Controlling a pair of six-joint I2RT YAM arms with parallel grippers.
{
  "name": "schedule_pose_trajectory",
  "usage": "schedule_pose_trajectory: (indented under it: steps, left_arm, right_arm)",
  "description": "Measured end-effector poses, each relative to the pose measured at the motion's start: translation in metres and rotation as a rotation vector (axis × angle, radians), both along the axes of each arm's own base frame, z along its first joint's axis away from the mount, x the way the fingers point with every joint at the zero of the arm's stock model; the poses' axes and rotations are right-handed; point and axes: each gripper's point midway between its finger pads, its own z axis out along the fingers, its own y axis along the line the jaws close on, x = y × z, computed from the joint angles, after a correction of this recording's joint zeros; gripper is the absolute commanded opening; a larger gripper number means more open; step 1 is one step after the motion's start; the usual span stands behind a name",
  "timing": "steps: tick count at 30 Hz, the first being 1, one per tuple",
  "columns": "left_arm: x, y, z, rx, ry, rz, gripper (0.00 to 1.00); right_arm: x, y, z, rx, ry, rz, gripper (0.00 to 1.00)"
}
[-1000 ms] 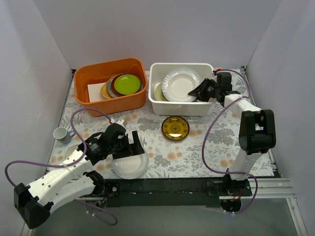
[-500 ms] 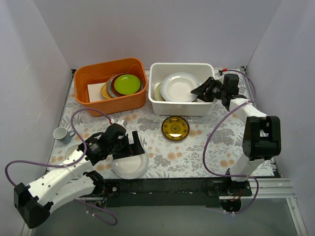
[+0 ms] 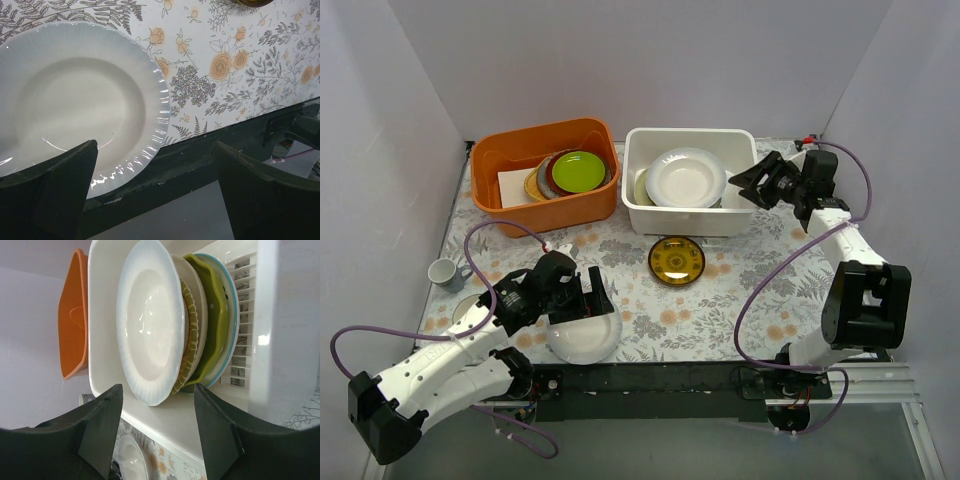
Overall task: Place the plates into the plastic bin on the countertop
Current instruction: Pick up the plate at the center of the board.
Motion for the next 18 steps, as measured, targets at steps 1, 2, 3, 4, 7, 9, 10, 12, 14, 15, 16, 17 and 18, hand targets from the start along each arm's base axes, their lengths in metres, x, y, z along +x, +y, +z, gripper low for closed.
schedule_pose_trajectory:
  steps: [1, 2, 3, 4, 7, 9, 10, 12, 14, 15, 16, 17, 18]
  left_arm:
    - [0.000, 0.000, 0.000, 0.000, 0.000, 0.000, 0.98]
    - [0.000, 0.000, 0.000, 0.000, -0.001, 0.000, 0.98]
    - [0.000, 0.000, 0.000, 0.000, -0.001, 0.000, 0.98]
    - [0.000, 0.000, 0.000, -0.001, -0.001, 0.000, 0.98]
    - [0.000, 0.000, 0.001, -0.002, -0.002, 0.000, 0.98]
    - [0.000, -0.001, 0.001, -0.004, -0.003, -0.001, 0.98]
    - [0.000, -0.001, 0.001, -0.004, -0.003, -0.002, 0.98]
    - [0.000, -0.001, 0.001, -0.005, -0.004, -0.002, 0.98]
    - [0.000, -0.002, 0.003, -0.008, -0.006, -0.002, 0.98]
    - [0.001, -0.002, 0.005, -0.012, -0.009, -0.001, 0.98]
    - [0.002, -0.003, 0.007, -0.016, -0.012, 0.001, 0.98]
    - [0.003, -0.004, 0.009, -0.020, -0.015, 0.002, 0.98]
    - [0.003, -0.004, 0.011, -0.025, -0.017, 0.005, 0.98]
  right_arm:
    - [-0.001, -0.003, 0.000, 0.001, 0.005, -0.005, 0.67]
    - [-0.001, -0.006, 0.000, 0.001, 0.008, -0.010, 0.67]
    - [-0.003, -0.008, 0.000, 0.001, 0.013, -0.013, 0.68]
    - [-0.004, -0.010, 0.000, 0.000, 0.016, -0.016, 0.68]
    - [-0.012, -0.016, 0.001, -0.010, 0.016, -0.024, 0.68]
    - [-0.019, -0.018, 0.004, -0.018, 0.019, -0.023, 0.69]
    - [-0.022, -0.019, 0.006, -0.027, 0.014, -0.019, 0.69]
    - [-0.030, -0.019, 0.013, -0.045, 0.000, -0.010, 0.70]
    - [-0.038, -0.019, 0.022, -0.062, -0.024, -0.002, 0.71]
    - [-0.044, -0.018, 0.029, -0.070, -0.042, 0.002, 0.72]
    - [-0.050, -0.018, 0.036, -0.080, -0.063, 0.008, 0.72]
    - [-0.056, -0.017, 0.045, -0.090, -0.092, 0.014, 0.72]
    - [-0.064, -0.017, 0.056, -0.101, -0.127, 0.021, 0.72]
